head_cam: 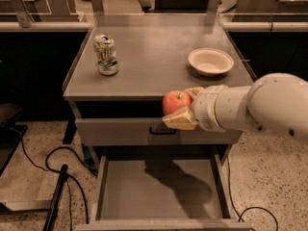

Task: Place apple into middle drawer

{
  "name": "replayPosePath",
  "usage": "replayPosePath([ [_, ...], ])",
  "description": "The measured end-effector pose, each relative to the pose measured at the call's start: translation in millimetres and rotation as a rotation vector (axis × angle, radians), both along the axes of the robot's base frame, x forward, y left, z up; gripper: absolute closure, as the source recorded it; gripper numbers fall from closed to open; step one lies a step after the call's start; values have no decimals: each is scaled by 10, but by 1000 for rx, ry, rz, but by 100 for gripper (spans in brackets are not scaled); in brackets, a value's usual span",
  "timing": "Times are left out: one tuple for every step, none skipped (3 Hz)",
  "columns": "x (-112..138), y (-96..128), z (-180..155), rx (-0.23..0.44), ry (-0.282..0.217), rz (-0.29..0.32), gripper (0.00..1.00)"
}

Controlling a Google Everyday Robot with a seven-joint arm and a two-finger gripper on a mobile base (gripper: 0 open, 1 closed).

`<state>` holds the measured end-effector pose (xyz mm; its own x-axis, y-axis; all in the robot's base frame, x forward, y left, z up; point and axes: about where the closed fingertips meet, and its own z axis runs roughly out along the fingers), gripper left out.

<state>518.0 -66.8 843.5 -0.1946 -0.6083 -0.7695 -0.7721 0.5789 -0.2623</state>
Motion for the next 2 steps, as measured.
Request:
replayPosePath([
  [-252,-71,-415,71,94,-42,100],
  [-492,100,-747,157,190,-24,100],
])
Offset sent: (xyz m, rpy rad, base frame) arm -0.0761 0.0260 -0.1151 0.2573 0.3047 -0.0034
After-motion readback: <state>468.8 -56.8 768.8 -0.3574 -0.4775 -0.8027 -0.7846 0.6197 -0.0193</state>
